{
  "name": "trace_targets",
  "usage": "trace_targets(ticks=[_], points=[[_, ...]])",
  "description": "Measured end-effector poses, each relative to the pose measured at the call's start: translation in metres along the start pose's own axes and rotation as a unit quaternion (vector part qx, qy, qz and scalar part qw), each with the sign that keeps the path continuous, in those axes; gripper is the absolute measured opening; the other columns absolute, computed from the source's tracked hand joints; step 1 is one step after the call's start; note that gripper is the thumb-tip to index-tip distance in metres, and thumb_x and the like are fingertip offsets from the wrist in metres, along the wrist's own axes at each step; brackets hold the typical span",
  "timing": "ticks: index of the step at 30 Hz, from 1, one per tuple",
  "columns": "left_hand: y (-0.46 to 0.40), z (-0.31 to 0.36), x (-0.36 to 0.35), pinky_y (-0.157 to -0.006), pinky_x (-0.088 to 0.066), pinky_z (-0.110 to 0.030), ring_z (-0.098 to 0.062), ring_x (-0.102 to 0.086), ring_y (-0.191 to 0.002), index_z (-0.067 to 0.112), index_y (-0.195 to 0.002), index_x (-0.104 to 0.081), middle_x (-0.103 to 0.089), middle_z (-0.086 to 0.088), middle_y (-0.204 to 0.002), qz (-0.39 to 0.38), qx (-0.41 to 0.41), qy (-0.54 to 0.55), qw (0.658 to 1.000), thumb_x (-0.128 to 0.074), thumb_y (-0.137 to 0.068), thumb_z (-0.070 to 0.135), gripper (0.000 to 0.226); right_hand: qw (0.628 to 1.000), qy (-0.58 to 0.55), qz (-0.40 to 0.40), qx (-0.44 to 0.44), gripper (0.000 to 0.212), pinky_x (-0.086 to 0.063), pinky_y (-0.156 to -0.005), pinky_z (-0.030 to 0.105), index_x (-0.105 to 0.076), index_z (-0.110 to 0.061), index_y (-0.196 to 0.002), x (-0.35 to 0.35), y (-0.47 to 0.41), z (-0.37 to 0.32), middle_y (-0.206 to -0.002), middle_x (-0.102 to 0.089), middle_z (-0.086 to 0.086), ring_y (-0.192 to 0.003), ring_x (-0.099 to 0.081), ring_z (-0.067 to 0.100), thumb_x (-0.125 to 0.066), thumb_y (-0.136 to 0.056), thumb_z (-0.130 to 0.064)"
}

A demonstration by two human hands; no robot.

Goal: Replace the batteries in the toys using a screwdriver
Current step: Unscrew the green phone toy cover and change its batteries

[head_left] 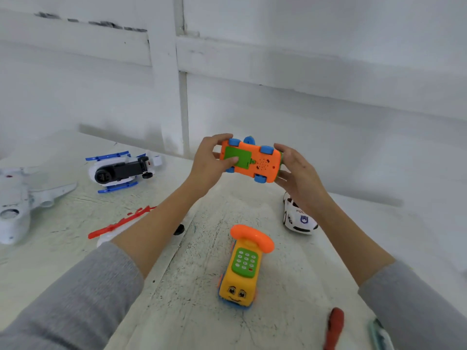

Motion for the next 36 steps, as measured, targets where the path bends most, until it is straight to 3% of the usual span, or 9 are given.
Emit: trace_targets(ticks=[4, 8, 14, 19, 22, 29, 31, 33, 36], points=[[0.012, 0.012, -0.024, -0.063, -0.054, -0.015, -0.017, -0.055, -0.098, 0.014, -0.132, -0.050, -0.048, -0.004, -0.125, 0.004, -0.002, 0.009, 1.000, -0.071, -0.082, 0.002, 0.056, 0.994, 0.092, 0.050, 0.016, 0.034, -0.056, -0.081, 0.036, -0.056, -0.028, -0.115, 0.022, 0.024, -0.011, -0.118, -0.056, 0.008, -0.101, -0.064, 0.023, -0.064, -0.083, -0.033], [0.031, 0.014, -0.051, -0.070, -0.044, -0.013, -0.014, -0.055, -0.103, 0.013, -0.133, -0.043, -0.051, -0.003, -0.121, 0.053, 0.057, 0.096, 0.992, -0.071, -0.086, 0.019, 0.055, 0.994, -0.027, 0.108, 0.017, 0.022, -0.056, -0.079, 0.033, -0.057, -0.018, -0.113, 0.045, 0.048, -0.016, -0.111, -0.063, 0.010, -0.094, -0.067, 0.022, -0.056, -0.091, -0.018], [0.062, 0.020, -0.109, -0.085, -0.056, -0.045, -0.025, -0.062, -0.105, 0.014, -0.126, -0.048, -0.057, -0.015, -0.121, 0.006, 0.121, 0.238, 0.964, -0.055, -0.097, 0.022, 0.032, 0.993, -0.046, 0.111, 0.003, 0.021, -0.053, -0.077, 0.032, -0.050, -0.016, -0.112, 0.065, 0.083, -0.015, -0.108, -0.063, 0.005, -0.092, -0.067, 0.017, -0.055, -0.091, -0.017], [0.076, 0.036, -0.128, -0.073, -0.059, -0.030, -0.011, -0.068, -0.092, 0.010, -0.126, -0.054, -0.063, -0.004, -0.108, -0.051, 0.068, 0.217, 0.973, -0.057, -0.095, 0.012, 0.031, 0.992, 0.058, 0.107, -0.034, 0.020, -0.048, -0.081, 0.031, -0.050, -0.014, -0.103, 0.093, 0.107, -0.011, -0.106, -0.059, 0.002, -0.092, -0.060, 0.011, -0.057, -0.090, -0.028], [0.083, 0.041, -0.142, -0.076, -0.059, -0.032, -0.019, -0.066, -0.102, 0.012, -0.128, -0.055, -0.064, -0.007, -0.114, -0.097, 0.044, 0.157, 0.982, -0.059, -0.094, 0.014, 0.034, 0.988, 0.120, 0.093, -0.038, 0.032, -0.051, -0.080, 0.031, -0.050, -0.021, -0.115, 0.100, 0.115, -0.017, -0.115, -0.058, -0.001, -0.102, -0.060, 0.012, -0.057, -0.089, -0.039], [0.113, 0.046, -0.163, -0.096, -0.052, -0.039, -0.022, -0.052, -0.124, 0.018, -0.122, -0.038, -0.048, -0.007, -0.131, -0.095, 0.033, 0.147, 0.984, -0.063, -0.091, 0.012, 0.040, 0.990, 0.100, 0.094, -0.033, 0.040, -0.058, -0.076, 0.036, -0.047, -0.027, -0.126, 0.112, 0.136, -0.019, -0.115, -0.062, 0.005, -0.100, -0.065, 0.020, -0.060, -0.089, -0.024], [0.127, 0.047, -0.164, -0.097, -0.048, -0.024, -0.009, -0.047, -0.125, 0.020, -0.119, -0.034, -0.043, 0.000, -0.131, -0.086, 0.016, 0.149, 0.985, -0.068, -0.088, 0.011, 0.047, 0.993, 0.047, 0.101, -0.041, 0.038, -0.058, -0.074, 0.038, -0.047, -0.025, -0.126, 0.115, 0.142, -0.015, -0.111, -0.064, 0.007, -0.097, -0.066, 0.021, -0.058, -0.090, -0.021], [0.145, 0.051, -0.170, -0.083, -0.045, -0.007, 0.005, -0.042, -0.116, 0.025, -0.123, -0.031, -0.039, 0.015, -0.125, -0.105, -0.007, 0.126, 0.986, -0.070, -0.086, 0.010, 0.056, 0.992, 0.004, 0.113, -0.047, 0.035, -0.058, -0.072, 0.040, -0.048, -0.025, -0.126, 0.119, 0.148, -0.014, -0.108, -0.065, 0.008, -0.092, -0.067, 0.022, -0.055, -0.092, -0.020], [0.171, 0.053, -0.188, -0.073, -0.048, -0.008, 0.014, -0.047, -0.108, 0.038, -0.127, -0.029, -0.034, 0.026, -0.124, -0.169, -0.013, 0.108, 0.980, -0.069, -0.087, 0.011, 0.062, 0.992, -0.003, 0.114, -0.053, 0.034, -0.058, -0.069, 0.039, -0.048, -0.025, -0.125, 0.124, 0.154, -0.014, -0.107, -0.066, 0.009, -0.091, -0.068, 0.024, -0.055, -0.092, -0.022]])
Point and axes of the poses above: each hand's wrist, its own y-axis away from the middle knuckle, its own x-axis out of the back of the hand, z = x × y, the point moved 9 cm from there along -y, towards the middle knuckle
